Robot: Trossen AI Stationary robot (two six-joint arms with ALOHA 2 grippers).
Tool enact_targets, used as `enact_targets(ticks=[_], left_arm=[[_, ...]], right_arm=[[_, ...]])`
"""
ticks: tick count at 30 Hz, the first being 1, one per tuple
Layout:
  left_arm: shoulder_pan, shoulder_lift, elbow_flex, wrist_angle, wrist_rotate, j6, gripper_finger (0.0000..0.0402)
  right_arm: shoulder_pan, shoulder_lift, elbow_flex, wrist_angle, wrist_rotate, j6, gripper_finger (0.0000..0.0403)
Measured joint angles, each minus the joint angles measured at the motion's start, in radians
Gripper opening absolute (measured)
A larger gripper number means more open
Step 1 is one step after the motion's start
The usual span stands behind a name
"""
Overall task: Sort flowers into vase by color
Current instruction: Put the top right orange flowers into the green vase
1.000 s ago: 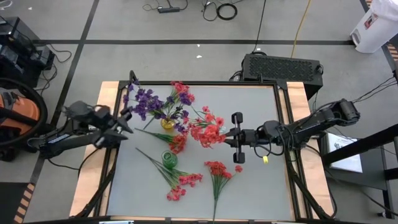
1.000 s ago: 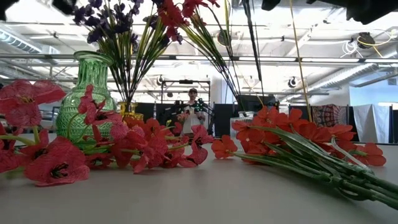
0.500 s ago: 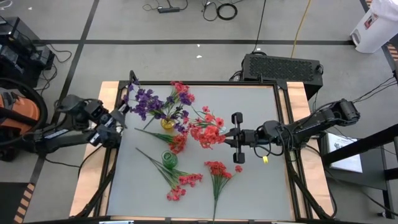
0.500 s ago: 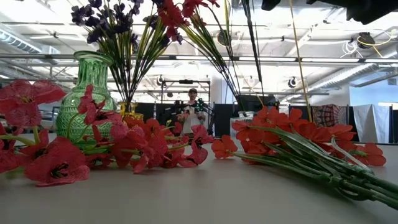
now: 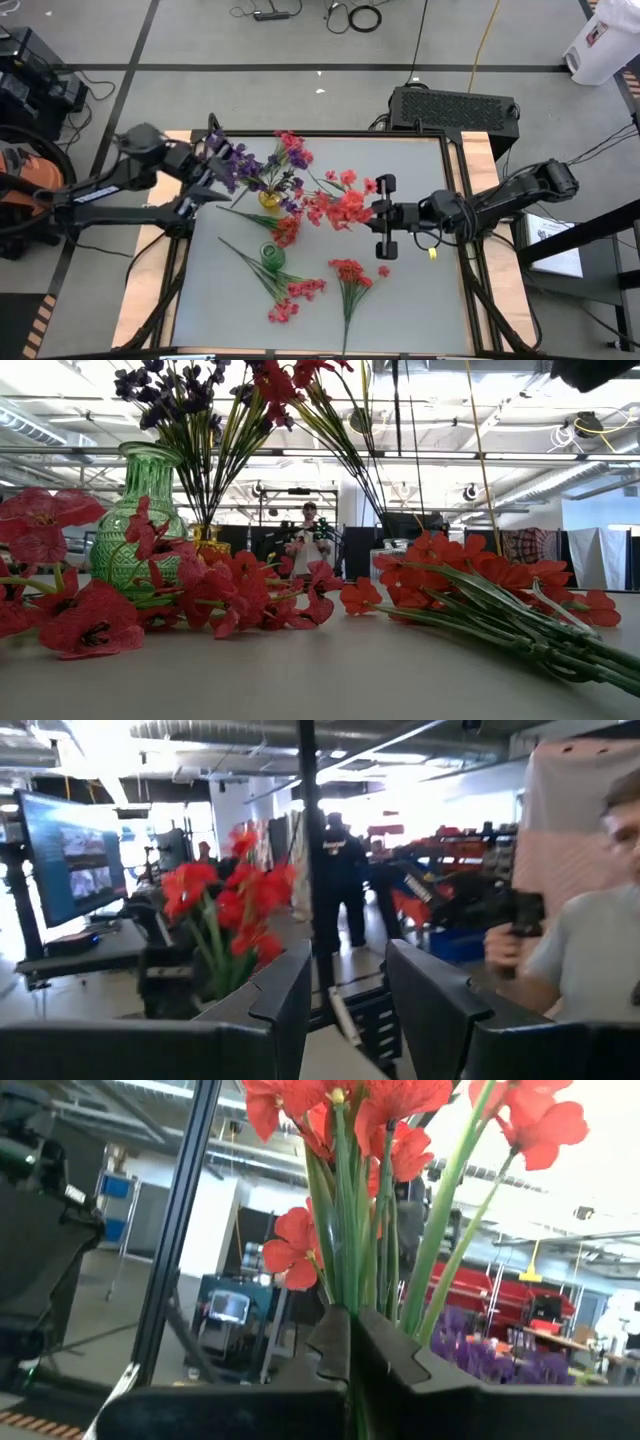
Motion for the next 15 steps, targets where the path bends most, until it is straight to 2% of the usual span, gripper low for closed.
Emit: enact_targets(ticks=[9,15], left_arm=[[-0.059,0.213,0.105,0.007,-0.122,0.145,0.0141],[-0.130,0.345,0.201,0.010,-0.177,0.234,0.0141]], right_arm=[[0.000,0.000,0.192,-0.225,0.003,-0.062,0.0000],[-0.001,0.000,0.274,-0.257,0.006,-0.075,0.0000]])
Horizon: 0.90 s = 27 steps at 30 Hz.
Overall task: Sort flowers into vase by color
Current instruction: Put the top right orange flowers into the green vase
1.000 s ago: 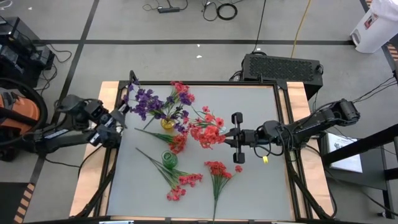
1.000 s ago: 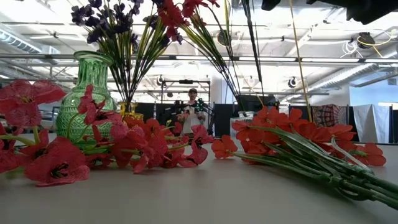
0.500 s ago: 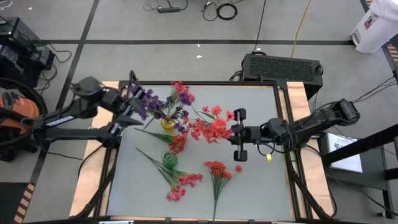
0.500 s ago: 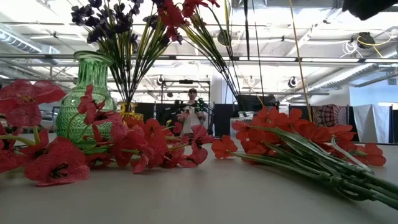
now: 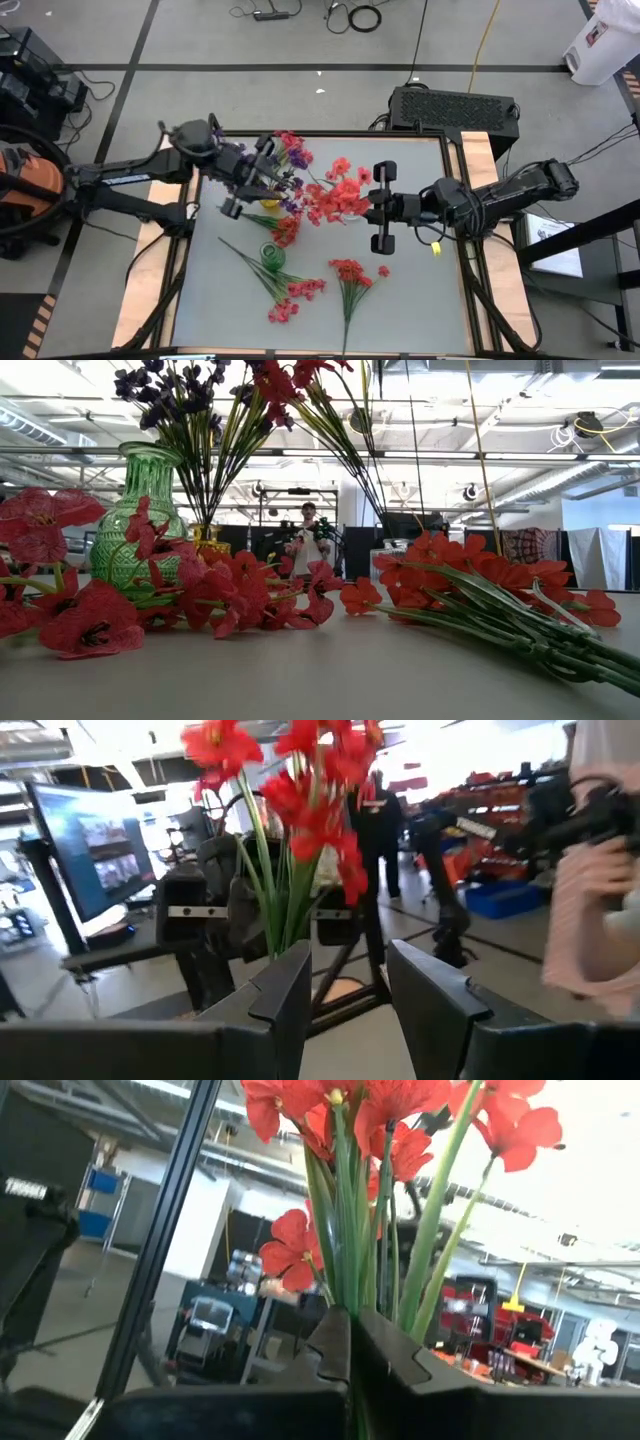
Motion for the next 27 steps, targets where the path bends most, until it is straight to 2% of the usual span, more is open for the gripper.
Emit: enact_targets(ticks=[8,16,27], left_arm=[[-0.065,0.132,0.086,0.015,-0.148,0.103,0.0141],[-0.090,0.229,0.096,0.197,-0.159,0.097,0.0141],[-0.120,0.331,0.096,0.337,-0.196,0.096,0.0141]], right_arm=[[-0.001,0.000,0.039,0.001,0.000,-0.007,0.0000],[-0.001,0.000,0.039,-0.003,-0.001,-0.006,0.0000],[-0.001,0.000,0.039,-0.006,-0.002,-0.003,0.0000]])
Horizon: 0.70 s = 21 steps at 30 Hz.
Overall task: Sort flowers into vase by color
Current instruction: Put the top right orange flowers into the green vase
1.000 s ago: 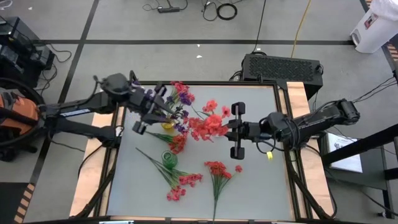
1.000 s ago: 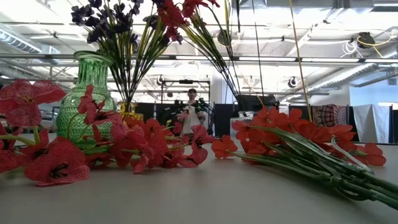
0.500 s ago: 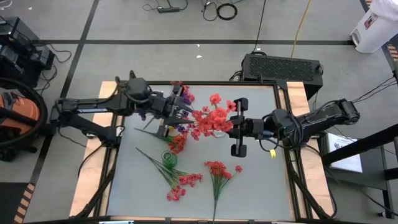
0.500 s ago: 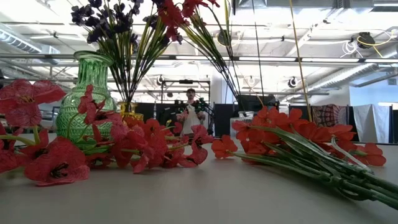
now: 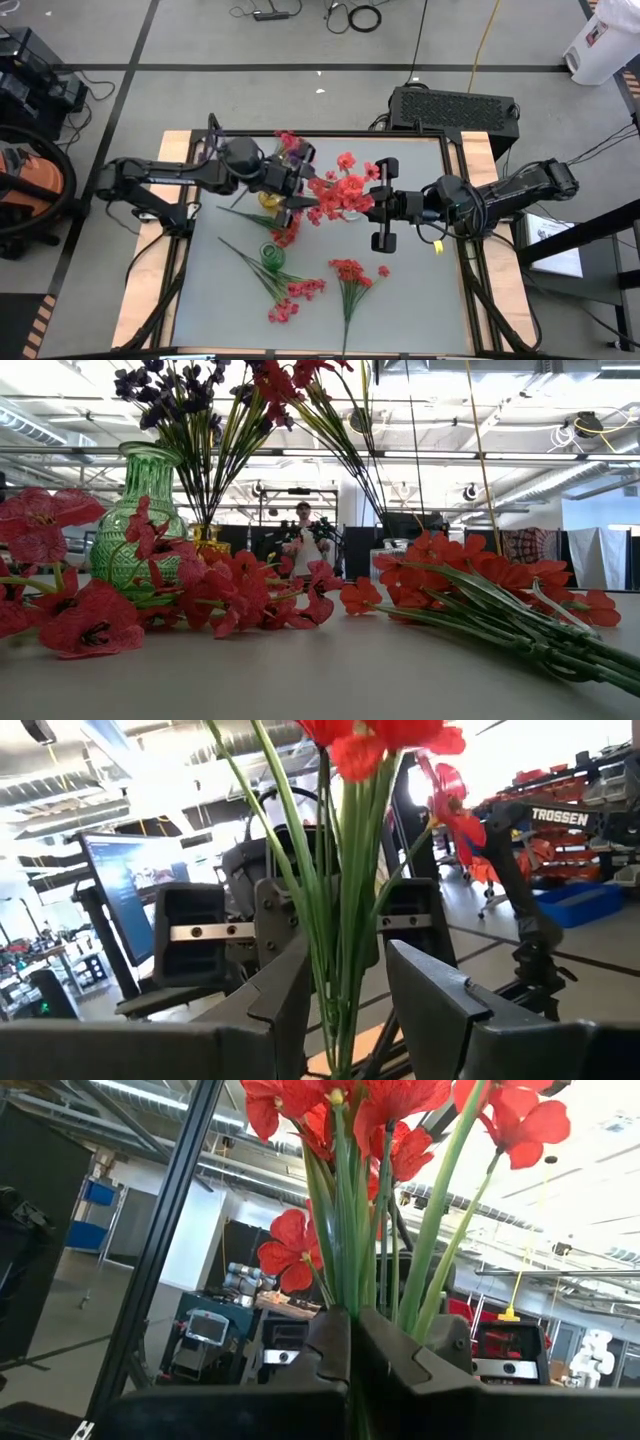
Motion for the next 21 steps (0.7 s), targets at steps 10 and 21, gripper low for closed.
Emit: enact_targets(ticks=[10,21], left_arm=[[-0.026,0.059,0.000,0.056,-0.041,0.001,0.0141],[-0.047,0.084,0.001,0.079,-0.064,0.000,0.0141]], right_arm=[[0.000,0.000,0.000,-0.005,-0.003,0.000,0.0000],[0.000,0.000,0.000,-0.027,-0.004,0.010,0.0000]])
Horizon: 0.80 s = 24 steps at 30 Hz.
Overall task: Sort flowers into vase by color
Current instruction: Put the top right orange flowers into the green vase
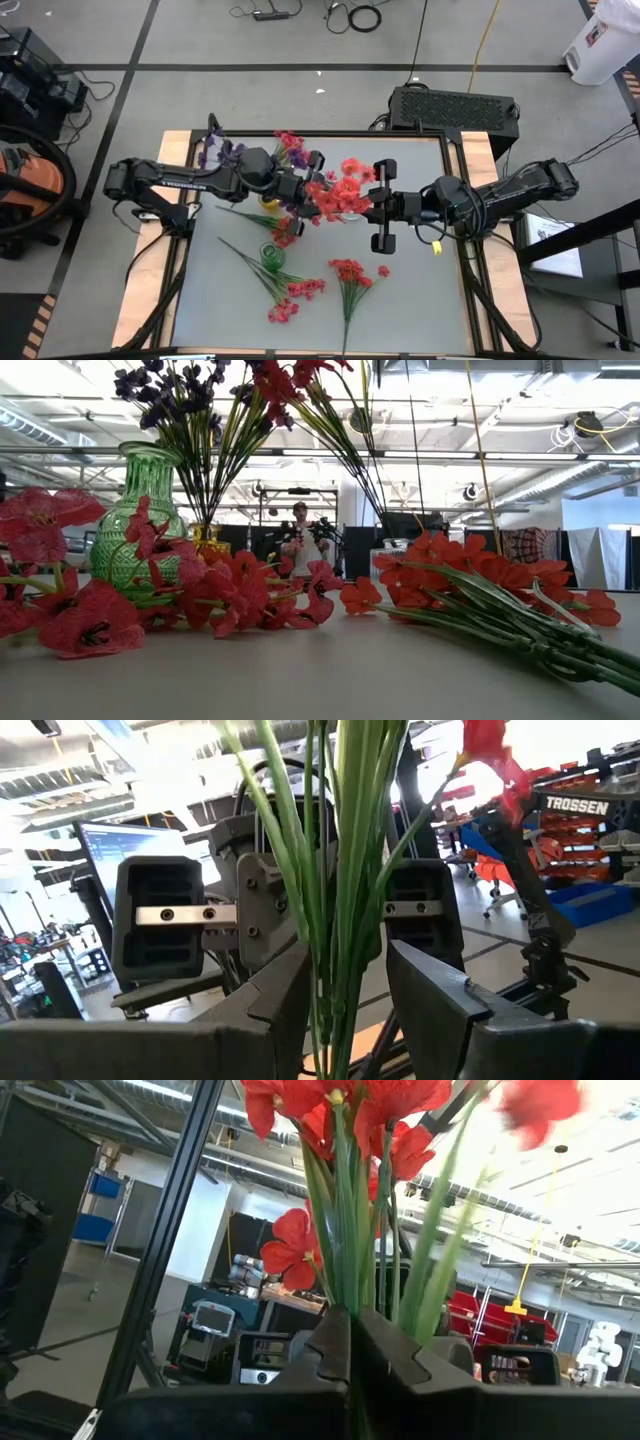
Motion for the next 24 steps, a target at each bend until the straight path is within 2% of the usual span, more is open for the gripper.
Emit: enact_targets(ticks=[16,20,24], left_arm=[[-0.003,0.007,0.000,0.002,-0.011,-0.001,0.0134],[-0.003,0.007,0.000,-0.002,-0.011,-0.001,0.0106],[-0.003,0.007,0.000,-0.003,-0.011,-0.001,0.0058]], right_arm=[[0.000,0.005,0.000,-0.026,0.000,0.032,0.0000],[0.000,0.005,0.000,-0.038,0.001,0.032,0.0000],[0.000,0.005,0.000,-0.044,0.001,0.032,0.0000]])
